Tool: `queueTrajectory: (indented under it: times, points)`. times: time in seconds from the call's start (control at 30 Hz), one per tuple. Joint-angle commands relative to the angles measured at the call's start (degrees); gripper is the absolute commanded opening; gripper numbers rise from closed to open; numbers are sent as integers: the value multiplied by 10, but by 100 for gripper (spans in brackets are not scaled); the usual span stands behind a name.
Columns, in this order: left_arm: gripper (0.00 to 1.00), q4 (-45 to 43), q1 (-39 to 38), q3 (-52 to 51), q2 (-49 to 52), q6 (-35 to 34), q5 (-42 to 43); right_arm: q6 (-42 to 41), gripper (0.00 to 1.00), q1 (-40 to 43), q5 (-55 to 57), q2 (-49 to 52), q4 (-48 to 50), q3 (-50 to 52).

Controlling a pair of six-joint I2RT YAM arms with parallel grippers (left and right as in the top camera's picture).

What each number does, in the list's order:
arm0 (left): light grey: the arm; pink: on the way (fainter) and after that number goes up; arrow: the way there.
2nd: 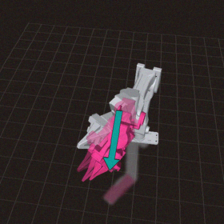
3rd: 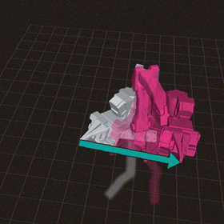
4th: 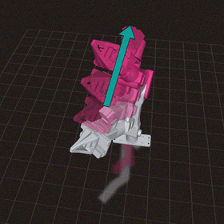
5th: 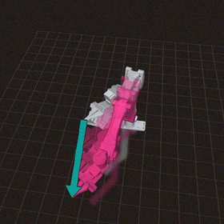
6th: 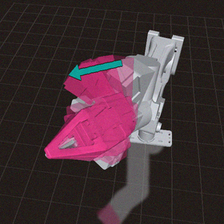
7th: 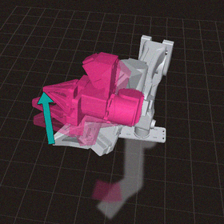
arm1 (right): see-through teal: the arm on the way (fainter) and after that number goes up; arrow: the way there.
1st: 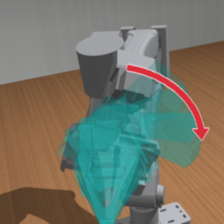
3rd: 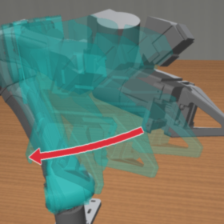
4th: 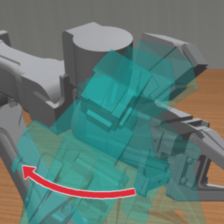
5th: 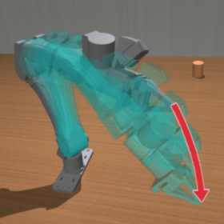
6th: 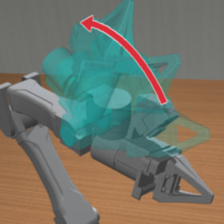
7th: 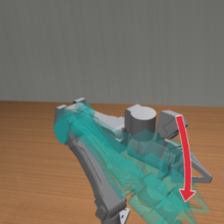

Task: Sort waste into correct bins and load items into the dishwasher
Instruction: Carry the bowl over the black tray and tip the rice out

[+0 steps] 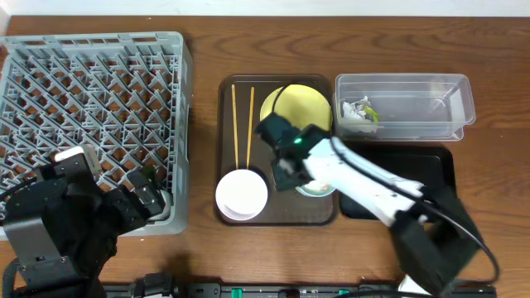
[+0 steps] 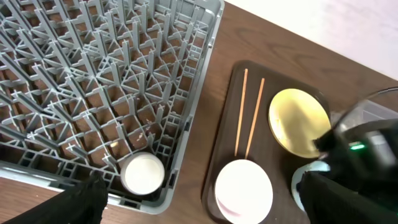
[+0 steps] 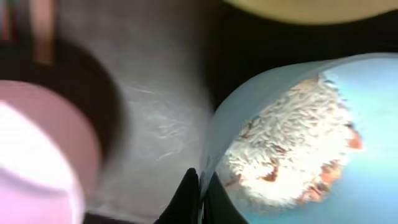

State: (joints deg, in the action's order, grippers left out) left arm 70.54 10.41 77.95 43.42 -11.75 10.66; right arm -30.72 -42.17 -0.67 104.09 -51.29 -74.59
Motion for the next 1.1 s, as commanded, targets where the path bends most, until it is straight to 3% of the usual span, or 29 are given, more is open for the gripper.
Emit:
queueTrajectory:
  times: [0.0,0.3,0.5,0.77,1.07]
  points:
    - [99,2,2,5,3,6,7,19,1,30,-75,-85,1,-7]
    - [99,2,2,5,3,6,7,51,1,163,-207,-234,-73,-5]
    - [99,2,2,5,3,6,7,144,1,289,-348,-253,-88,50]
    - [99,2,2,5,3,6,7,308,1,483,-655,-252,-4,224]
    - [99,2,2,5,3,6,7,446,1,625,-826,-251,-5,312]
